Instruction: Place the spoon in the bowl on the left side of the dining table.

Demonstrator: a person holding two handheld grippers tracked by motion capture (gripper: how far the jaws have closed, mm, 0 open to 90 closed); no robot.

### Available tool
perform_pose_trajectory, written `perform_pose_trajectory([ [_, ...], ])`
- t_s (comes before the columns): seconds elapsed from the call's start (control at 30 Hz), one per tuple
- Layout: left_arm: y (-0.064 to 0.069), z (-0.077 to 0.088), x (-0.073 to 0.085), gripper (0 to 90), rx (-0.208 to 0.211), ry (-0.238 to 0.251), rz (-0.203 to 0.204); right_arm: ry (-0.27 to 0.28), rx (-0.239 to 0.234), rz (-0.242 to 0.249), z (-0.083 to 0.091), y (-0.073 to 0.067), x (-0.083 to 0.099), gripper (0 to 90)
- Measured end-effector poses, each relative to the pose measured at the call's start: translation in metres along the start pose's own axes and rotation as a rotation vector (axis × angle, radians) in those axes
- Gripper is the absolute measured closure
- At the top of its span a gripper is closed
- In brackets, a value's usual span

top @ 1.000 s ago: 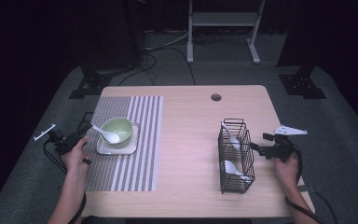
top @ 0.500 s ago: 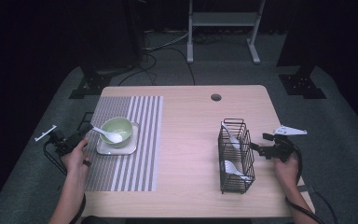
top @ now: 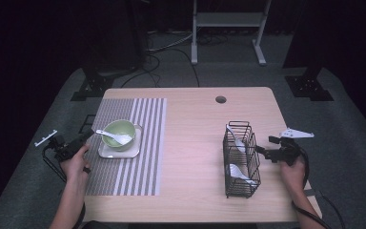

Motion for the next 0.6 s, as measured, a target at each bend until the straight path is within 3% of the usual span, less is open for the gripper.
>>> perform_pose_trajectory([
  [0.37, 0.015, 0.007, -0.002, 68.3, 0.028, -0.003, -0.047, -0.001, 0.001, 0.002, 0.0, 0.0, 0.0, 13.7],
  [0.6, 0.021, 0.007, 0.003, 61.9, 0.054, -0.022, -0.053, -0.001, 0.001, 0.002, 0.0, 0.0, 0.0, 13.7],
])
Point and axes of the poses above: each handheld gripper's, and its own axes: z roughly backward along the jaws, x roughly out of its underside, y roughly to its right, the point moved 4 cm from there along -z, roughly forward along the jaws, and after that the axes turned 9 degrees about -y, right-handed, at the moved point
